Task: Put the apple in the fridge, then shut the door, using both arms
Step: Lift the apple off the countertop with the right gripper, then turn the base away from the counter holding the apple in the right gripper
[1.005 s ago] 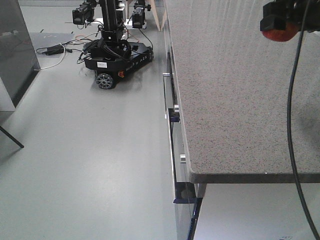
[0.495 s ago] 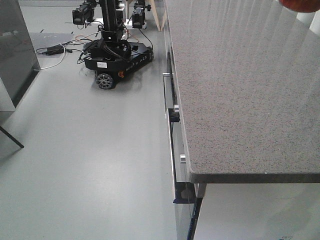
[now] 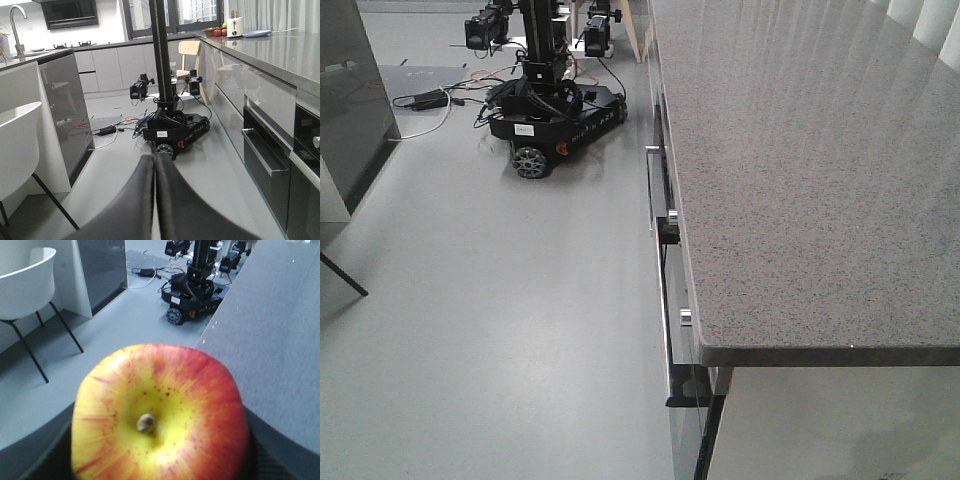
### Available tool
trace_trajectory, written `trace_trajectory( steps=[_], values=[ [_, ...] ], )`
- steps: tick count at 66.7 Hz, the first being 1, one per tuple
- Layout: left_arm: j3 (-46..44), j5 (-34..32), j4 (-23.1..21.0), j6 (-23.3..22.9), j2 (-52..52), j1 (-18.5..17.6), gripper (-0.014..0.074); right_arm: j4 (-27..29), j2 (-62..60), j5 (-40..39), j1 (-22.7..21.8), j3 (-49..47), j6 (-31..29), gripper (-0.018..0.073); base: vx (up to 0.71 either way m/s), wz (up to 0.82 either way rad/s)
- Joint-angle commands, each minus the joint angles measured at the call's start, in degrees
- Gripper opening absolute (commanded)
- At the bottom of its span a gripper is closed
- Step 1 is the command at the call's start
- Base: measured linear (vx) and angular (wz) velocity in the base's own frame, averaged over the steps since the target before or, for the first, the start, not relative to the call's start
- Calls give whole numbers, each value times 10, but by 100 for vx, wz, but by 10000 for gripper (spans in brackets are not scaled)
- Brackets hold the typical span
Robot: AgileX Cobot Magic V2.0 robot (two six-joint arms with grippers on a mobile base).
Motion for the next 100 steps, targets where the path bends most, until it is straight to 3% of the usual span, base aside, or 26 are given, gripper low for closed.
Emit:
trace_trajectory(
  steps=[1, 13, 26, 47, 100],
  values=[
    [16, -40, -4, -2, -9, 0, -6, 6, -63, -72, -2, 80, -6, 78, 0, 0],
    [16, -40, -4, -2, -9, 0, -6, 1, -170, -134, -2, 247, -9, 78, 0, 0],
    [16, -40, -4, -2, -9, 0, -6, 2, -223, -136, -2, 323, -9, 78, 0, 0],
    [16, -40, -4, -2, -9, 0, -6, 5, -230, -102, -2, 329, -8, 78, 0, 0],
    [16, -40, -4, -2, -9, 0, -6, 5, -230, -102, -2, 329, -8, 78, 0, 0]
  ],
)
